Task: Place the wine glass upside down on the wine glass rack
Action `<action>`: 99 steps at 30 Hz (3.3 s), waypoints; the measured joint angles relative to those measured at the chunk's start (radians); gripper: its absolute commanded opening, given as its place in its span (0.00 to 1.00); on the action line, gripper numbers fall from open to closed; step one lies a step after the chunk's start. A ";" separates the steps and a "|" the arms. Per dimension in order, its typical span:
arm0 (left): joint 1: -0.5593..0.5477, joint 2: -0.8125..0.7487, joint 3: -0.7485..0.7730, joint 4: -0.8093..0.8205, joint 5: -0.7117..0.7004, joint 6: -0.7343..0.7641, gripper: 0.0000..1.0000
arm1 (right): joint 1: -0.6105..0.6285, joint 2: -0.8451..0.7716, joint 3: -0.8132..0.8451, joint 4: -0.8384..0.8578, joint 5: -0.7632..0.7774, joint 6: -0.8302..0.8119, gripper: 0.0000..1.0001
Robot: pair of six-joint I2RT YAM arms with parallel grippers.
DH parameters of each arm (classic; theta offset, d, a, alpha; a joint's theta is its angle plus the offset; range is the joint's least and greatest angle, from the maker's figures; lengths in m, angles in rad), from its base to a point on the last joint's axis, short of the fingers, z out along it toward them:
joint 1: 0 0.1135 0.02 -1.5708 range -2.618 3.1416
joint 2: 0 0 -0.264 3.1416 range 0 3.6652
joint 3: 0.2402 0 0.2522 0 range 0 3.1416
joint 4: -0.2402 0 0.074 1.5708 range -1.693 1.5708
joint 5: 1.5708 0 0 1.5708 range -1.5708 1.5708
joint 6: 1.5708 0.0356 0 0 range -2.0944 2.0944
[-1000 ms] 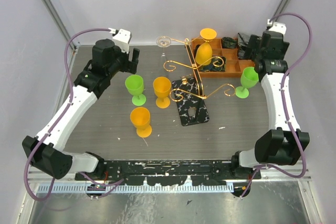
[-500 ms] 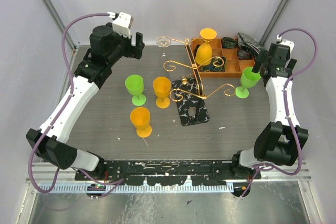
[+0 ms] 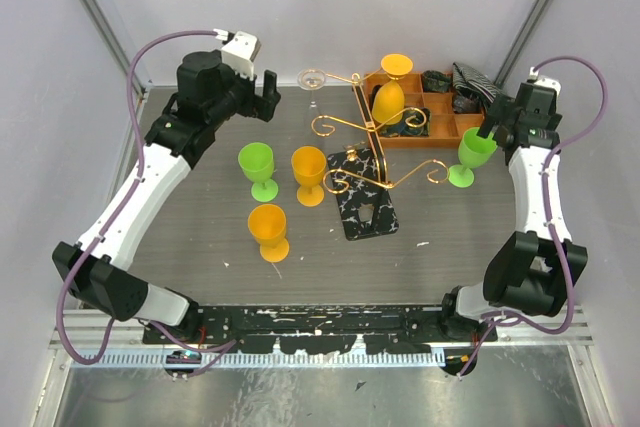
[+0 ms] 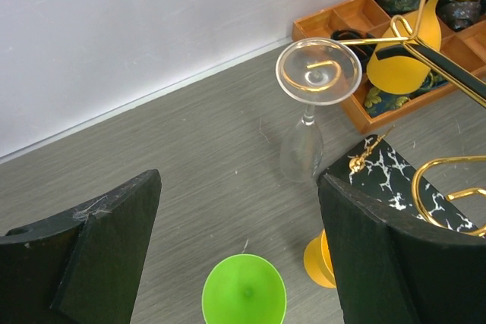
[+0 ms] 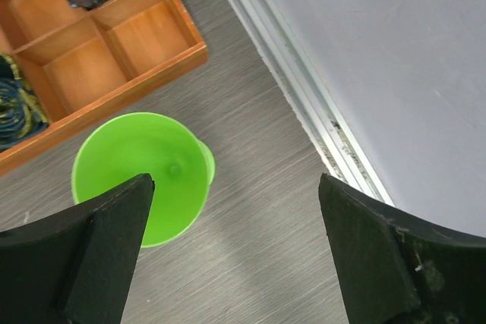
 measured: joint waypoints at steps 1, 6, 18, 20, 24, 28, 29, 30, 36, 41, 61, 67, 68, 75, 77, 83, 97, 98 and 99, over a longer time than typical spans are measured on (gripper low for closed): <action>0.000 0.000 0.000 -0.012 0.007 0.000 0.95 | 0.000 0.000 0.008 -0.001 -0.015 0.003 0.94; 0.000 -0.012 -0.057 -0.018 0.008 -0.003 0.96 | 0.000 0.000 0.116 -0.009 -0.099 0.022 0.94; 0.000 0.023 -0.048 -0.050 -0.010 -0.004 0.96 | 0.285 0.000 0.488 -0.047 -0.084 -0.012 0.94; 0.000 0.040 -0.032 -0.052 -0.010 -0.004 0.96 | 0.336 0.000 0.504 -0.050 -0.085 -0.011 0.94; 0.000 0.071 -0.007 -0.073 -0.013 -0.004 0.96 | 0.463 0.007 0.516 -0.048 -0.092 -0.010 0.92; 0.000 0.100 0.026 -0.090 -0.024 -0.005 0.97 | 0.629 0.056 0.546 -0.029 -0.126 -0.011 0.90; 0.000 0.103 0.031 -0.094 -0.027 -0.005 0.99 | 0.661 0.071 0.553 -0.023 -0.133 -0.015 0.90; 0.000 0.106 0.035 -0.102 -0.031 -0.006 0.99 | 0.698 0.089 0.560 -0.018 -0.141 -0.021 0.90; 0.046 0.111 0.071 -0.181 -0.039 -0.056 1.00 | 0.862 0.194 0.603 -0.019 -0.195 -0.072 0.89; 0.188 0.107 0.075 -0.214 -0.038 -0.117 1.00 | 0.957 0.254 0.635 -0.042 -0.231 -0.117 0.89; 0.328 -0.002 -0.050 -0.228 -0.074 -0.179 0.99 | 1.142 0.528 0.881 -0.368 -0.242 -0.111 0.83; 0.330 -0.002 -0.050 -0.228 -0.074 -0.179 0.99 | 1.141 0.540 0.879 -0.441 -0.221 -0.062 0.78; 0.330 -0.002 -0.050 -0.228 -0.074 -0.179 0.99 | 1.141 0.544 0.874 -0.450 -0.214 -0.058 0.78; 0.330 -0.014 -0.059 -0.228 -0.074 -0.179 1.00 | 1.158 0.566 0.799 -0.489 -0.160 -0.041 0.78; 0.330 -0.021 -0.063 -0.229 -0.074 -0.179 0.99 | 1.160 0.578 0.795 -0.497 -0.142 -0.039 0.78; 0.330 -0.035 -0.071 -0.233 -0.074 -0.179 0.99 | 1.161 0.589 0.770 -0.502 -0.083 -0.035 0.73; 0.330 -0.058 -0.082 -0.238 -0.074 -0.178 0.99 | 1.170 0.609 0.698 -0.484 -0.050 -0.031 0.40; 0.330 -0.060 -0.083 -0.238 -0.074 -0.178 0.99 | 1.171 0.609 0.698 -0.483 -0.051 -0.031 0.37; 0.330 -0.060 -0.084 -0.238 -0.074 -0.178 0.99 | 1.172 0.609 0.698 -0.481 -0.051 -0.029 0.33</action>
